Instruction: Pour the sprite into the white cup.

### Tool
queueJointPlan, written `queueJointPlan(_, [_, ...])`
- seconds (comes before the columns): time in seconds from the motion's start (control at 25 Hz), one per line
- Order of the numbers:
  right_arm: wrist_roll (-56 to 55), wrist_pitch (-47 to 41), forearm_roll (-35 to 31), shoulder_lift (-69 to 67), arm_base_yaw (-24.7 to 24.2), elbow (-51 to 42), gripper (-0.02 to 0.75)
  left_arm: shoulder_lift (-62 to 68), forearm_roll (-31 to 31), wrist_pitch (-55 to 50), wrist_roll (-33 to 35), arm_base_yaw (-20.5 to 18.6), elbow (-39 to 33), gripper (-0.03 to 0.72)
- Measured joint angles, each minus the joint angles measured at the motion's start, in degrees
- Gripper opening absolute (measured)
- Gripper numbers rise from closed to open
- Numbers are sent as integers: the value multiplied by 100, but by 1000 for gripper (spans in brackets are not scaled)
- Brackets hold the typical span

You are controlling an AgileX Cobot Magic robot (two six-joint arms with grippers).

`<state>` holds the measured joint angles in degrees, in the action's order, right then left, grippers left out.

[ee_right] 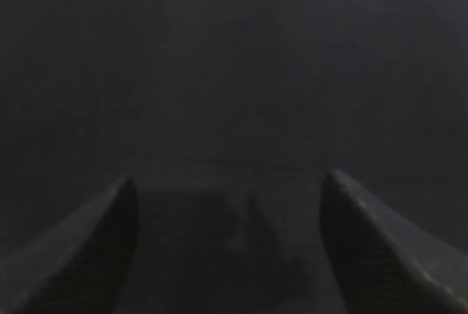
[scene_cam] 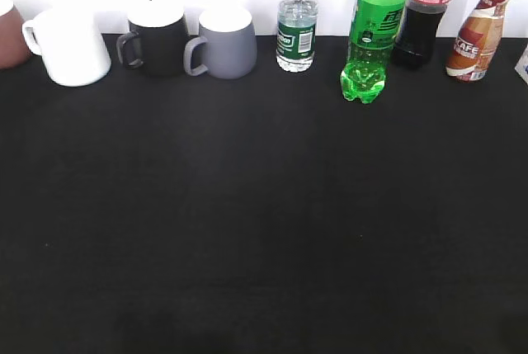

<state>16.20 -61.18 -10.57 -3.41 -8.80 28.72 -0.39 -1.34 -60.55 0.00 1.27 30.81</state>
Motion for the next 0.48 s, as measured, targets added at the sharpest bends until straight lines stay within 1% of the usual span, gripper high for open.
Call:
queueJointPlan(0.12, [0,0,0,360,-189,-1,577,0,0,0,0,-159,0,352])
queueJointPlan(0.16, [0,0,0,387,-211,-1,577,0,0,0,0,-102,0,351])
queueJointPlan(0.2, [0,0,-5,387,-298,-1,577,0,0,0,0,66,0,348])
queueJointPlan(0.24, [0,0,-5,387,-506,-1,577,0,0,0,0,209,0,341])
queueJointPlan(0.28, [0,0,-5,387,-792,-1,577,0,0,0,0,265,0,330])
queueJointPlan(0.32, [0,0,-5,387,-1086,-1,577,0,0,0,0,269,0,319])
queueJointPlan(0.36, [0,0,-5,387,-1240,-1,577,0,0,0,0,213,0,304])
queueJointPlan(0.48, [0,0,-5,387,-1274,-8,577,0,0,0,0,73,0,255])
